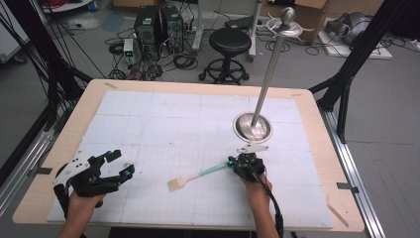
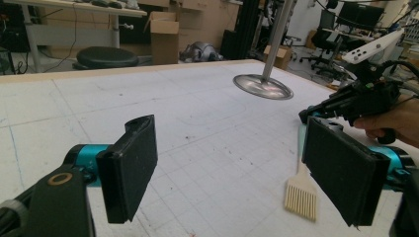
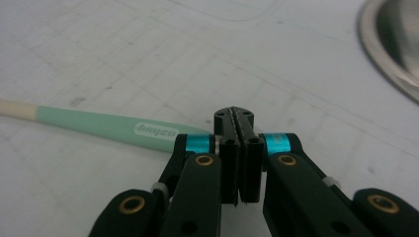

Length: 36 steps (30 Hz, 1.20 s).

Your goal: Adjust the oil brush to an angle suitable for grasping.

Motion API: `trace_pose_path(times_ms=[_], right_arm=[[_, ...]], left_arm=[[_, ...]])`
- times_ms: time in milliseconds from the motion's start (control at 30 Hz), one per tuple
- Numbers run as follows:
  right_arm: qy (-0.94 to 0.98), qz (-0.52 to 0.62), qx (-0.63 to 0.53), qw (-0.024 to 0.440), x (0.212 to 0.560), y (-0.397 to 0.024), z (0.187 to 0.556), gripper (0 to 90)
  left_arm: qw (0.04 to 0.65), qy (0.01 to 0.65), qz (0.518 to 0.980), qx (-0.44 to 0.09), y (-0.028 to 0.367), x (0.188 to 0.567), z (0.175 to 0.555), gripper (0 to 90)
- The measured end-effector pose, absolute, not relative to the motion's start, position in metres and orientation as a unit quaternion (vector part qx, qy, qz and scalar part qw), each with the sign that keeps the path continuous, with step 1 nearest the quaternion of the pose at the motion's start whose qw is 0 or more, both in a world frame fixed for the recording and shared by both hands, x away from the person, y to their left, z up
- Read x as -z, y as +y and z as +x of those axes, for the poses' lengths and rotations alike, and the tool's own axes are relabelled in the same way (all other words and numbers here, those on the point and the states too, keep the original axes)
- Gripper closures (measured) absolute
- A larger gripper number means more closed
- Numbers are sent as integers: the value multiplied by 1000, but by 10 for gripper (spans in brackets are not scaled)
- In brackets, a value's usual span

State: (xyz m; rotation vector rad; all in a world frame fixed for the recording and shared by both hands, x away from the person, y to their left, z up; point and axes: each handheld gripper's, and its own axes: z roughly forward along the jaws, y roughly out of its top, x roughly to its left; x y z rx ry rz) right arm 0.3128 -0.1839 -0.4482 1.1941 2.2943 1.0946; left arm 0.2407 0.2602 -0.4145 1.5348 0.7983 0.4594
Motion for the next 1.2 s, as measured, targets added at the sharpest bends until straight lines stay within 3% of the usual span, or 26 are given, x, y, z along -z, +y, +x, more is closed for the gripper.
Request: trace_pose_path(times_ms=[333, 500, 933, 1200], right_arm=[[770, 424, -434, 196, 419, -210, 287, 737], [723, 450, -469, 234, 406, -246, 258, 507], [656, 487, -493, 300, 388, -309, 203, 197], [646, 481, -507, 306, 388, -327, 167, 165]], left_arm=[[625, 347, 670, -199, 260, 415, 241, 218], [625, 343, 674, -192, 257, 415, 240, 223], [625, 333, 682, -182, 250, 418, 240, 217], [626, 336, 680, -181, 250, 418, 241, 216]])
